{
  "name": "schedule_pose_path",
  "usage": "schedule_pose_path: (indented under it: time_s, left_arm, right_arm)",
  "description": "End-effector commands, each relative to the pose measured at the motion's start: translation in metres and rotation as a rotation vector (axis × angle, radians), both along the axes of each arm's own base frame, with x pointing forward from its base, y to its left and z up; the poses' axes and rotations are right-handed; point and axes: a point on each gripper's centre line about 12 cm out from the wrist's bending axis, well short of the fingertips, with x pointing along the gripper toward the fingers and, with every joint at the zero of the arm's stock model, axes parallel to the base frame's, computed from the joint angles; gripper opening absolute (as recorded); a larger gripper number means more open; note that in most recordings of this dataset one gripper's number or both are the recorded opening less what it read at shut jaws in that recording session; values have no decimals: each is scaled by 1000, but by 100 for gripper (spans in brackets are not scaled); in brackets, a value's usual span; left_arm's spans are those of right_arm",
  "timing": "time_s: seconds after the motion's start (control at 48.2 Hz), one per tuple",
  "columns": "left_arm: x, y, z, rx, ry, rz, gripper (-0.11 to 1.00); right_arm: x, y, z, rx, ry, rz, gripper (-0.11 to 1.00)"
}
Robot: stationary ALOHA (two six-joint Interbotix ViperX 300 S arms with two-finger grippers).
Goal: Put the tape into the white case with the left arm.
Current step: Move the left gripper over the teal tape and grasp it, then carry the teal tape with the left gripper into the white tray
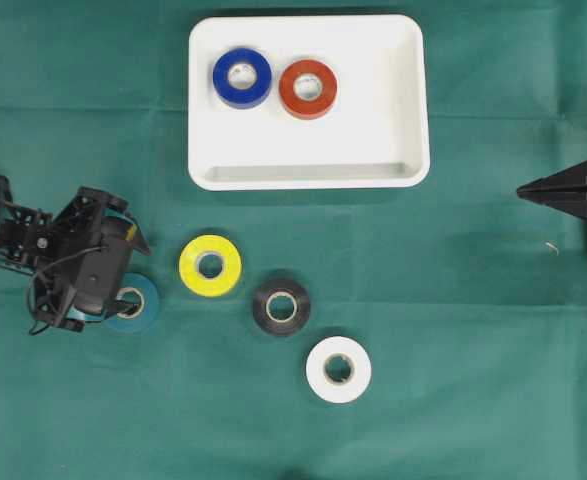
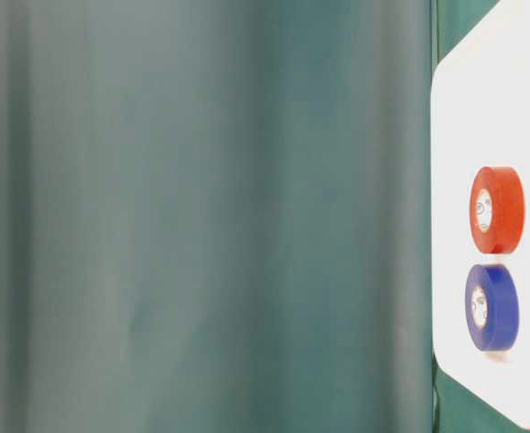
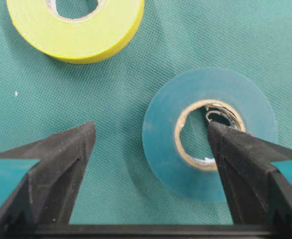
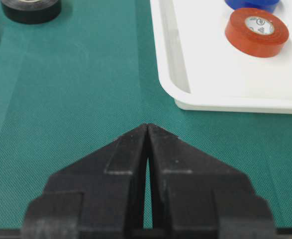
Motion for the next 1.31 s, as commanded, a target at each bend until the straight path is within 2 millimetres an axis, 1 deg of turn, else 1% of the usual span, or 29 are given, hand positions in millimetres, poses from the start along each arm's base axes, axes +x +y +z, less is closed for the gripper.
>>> schedule_pose_path:
  time_s: [0.0, 0.249, 0.332, 0.374, 0.415, 0.54, 0.602, 0.913, 1.038, 1.287]
  left_arm:
    - [7, -3, 3, -2, -18, -5, 92]
    - [15, -4, -1, 2, -4, -7, 91]
    - [15, -4, -1, 2, -4, -7, 87]
    - [15, -5, 0, 0, -8, -5, 81]
    - [15, -4, 0, 0, -8, -5, 72]
    - [16, -5, 4, -9, -18, 3, 36]
    - [16, -5, 5, -10, -21, 3, 23]
    - [16, -5, 6, -13, -21, 7, 23]
    - [19, -6, 9, -16, -25, 9, 23]
    - [33, -9, 23, -33, 3, 37, 23]
  right_arm:
    - [2, 0, 5, -4, -17, 0, -9]
    - [2, 0, 4, -2, -15, 0, -9]
    - [2, 0, 4, -4, -15, 0, -9]
    - [2, 0, 5, -4, -17, 0, -9]
    - [2, 0, 5, -3, -17, 0, -9]
    - [2, 0, 4, -4, -15, 0, -9]
    - [2, 0, 5, -4, -17, 0, -9]
    - [2, 0, 4, -4, -15, 0, -9]
    - [2, 0, 5, -4, -17, 0, -9]
    - [2, 0, 4, -4, -15, 0, -9]
